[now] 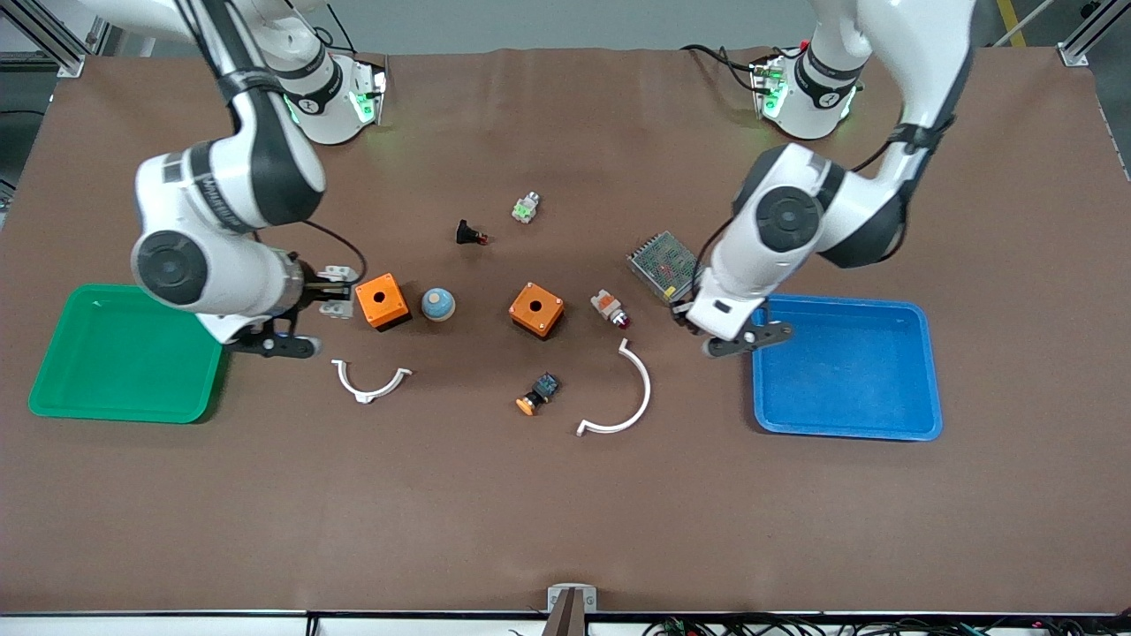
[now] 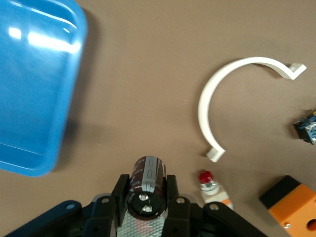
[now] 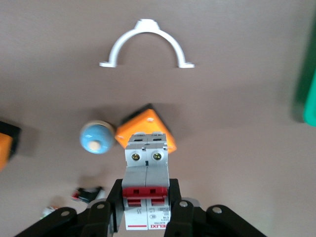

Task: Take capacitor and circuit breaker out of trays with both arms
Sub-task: 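Lift the capacitor with the left gripper while the right gripper carries the breaker, then set the capacitor by the white arc while the right gripper sets the breaker down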

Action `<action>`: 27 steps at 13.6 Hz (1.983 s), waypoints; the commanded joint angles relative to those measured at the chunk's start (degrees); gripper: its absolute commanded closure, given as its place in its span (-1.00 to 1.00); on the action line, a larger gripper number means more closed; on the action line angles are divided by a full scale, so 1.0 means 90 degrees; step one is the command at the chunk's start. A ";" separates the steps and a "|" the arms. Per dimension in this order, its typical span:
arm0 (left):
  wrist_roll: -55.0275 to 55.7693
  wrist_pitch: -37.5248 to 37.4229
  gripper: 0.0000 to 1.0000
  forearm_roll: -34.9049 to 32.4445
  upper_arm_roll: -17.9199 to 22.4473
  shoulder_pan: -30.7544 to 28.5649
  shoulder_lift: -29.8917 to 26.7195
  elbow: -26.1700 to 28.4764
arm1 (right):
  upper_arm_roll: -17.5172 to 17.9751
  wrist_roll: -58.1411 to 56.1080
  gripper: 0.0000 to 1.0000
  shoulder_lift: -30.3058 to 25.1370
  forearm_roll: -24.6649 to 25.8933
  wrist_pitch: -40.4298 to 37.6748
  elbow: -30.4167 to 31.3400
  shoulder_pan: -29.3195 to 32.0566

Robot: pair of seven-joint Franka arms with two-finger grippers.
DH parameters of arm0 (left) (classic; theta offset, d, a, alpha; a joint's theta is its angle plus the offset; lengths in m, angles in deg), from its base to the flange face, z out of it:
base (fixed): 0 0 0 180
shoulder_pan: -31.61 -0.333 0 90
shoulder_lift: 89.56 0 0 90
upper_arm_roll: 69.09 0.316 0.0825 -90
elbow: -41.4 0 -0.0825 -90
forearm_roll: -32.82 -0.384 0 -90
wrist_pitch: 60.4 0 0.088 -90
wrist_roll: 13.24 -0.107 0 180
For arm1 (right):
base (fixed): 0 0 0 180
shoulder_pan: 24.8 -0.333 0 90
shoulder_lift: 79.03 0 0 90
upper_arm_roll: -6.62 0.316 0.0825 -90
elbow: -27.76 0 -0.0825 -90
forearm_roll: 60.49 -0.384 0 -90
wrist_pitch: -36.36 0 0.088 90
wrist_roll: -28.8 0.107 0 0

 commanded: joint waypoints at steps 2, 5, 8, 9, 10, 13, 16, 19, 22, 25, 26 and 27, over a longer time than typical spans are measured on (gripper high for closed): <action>0.1362 0.0056 1.00 -0.0714 0.0041 0.0683 0.1003 -0.1059 | -0.0070 0.1231 0.55 0.0147 -0.0106 0.1011 0.0351 -0.0956; 0.2116 0.0056 1.00 -0.1184 0.0090 0.1065 0.2106 -0.2309 | -0.0070 0.1712 0.55 0.0558 -0.0428 0.1753 0.0371 -0.1562; 0.2215 0.0415 1.00 -0.1263 0.0090 0.1164 0.2665 -0.2791 | -0.0070 0.1712 0.55 0.0793 -0.0886 0.2184 0.0497 -0.1749; 0.2215 0.0620 1.00 -0.1273 0.0090 0.1164 0.2744 -0.2782 | -0.0070 0.1703 0.54 0.0813 -0.0897 0.2340 0.0614 -0.1836; 0.2215 0.0758 1.00 -0.1273 0.0100 0.1164 0.2841 -0.2792 | -0.0070 0.1703 0.54 0.0822 -0.0897 0.2506 0.0760 -0.1856; 0.2205 0.1110 0.98 -0.1409 0.0177 0.1271 0.3057 -0.2792 | -0.0070 0.1712 0.53 0.0881 -0.0907 0.2595 0.0849 -0.1857; 0.2128 0.1130 0.50 -0.1449 0.0285 0.1349 0.3164 -0.2792 | -0.0060 0.1703 0.52 0.1027 -0.0926 0.2664 0.0849 -0.1866; 0.2137 0.1130 -0.99 -0.1458 0.0315 0.1349 0.3145 -0.2792 | -0.0050 0.1703 0.52 0.1213 -0.0926 0.2917 0.0849 -0.1895; 0.2079 0.1023 -0.99 -0.1468 0.0315 0.1262 0.2834 -0.2801 | -0.0050 0.1712 0.52 0.1262 -0.0926 0.3064 0.0840 -0.2042; 0.1272 0.0342 -0.99 -0.1750 0.0315 0.1018 0.2190 -0.2792 | -0.0060 0.1703 0.50 0.1311 -0.0926 0.3142 0.0830 -0.2062; 0.0978 0.0097 -0.99 -0.1751 0.0315 0.0872 0.1975 -0.2792 | -0.0060 0.1703 0.47 0.1311 -0.0926 0.3133 0.0840 -0.2062; 0.0675 -0.0185 -0.99 -0.1751 0.0295 0.0677 0.1702 -0.2772 | -0.0060 0.1712 0.43 0.1330 -0.0926 0.3133 0.0830 -0.2062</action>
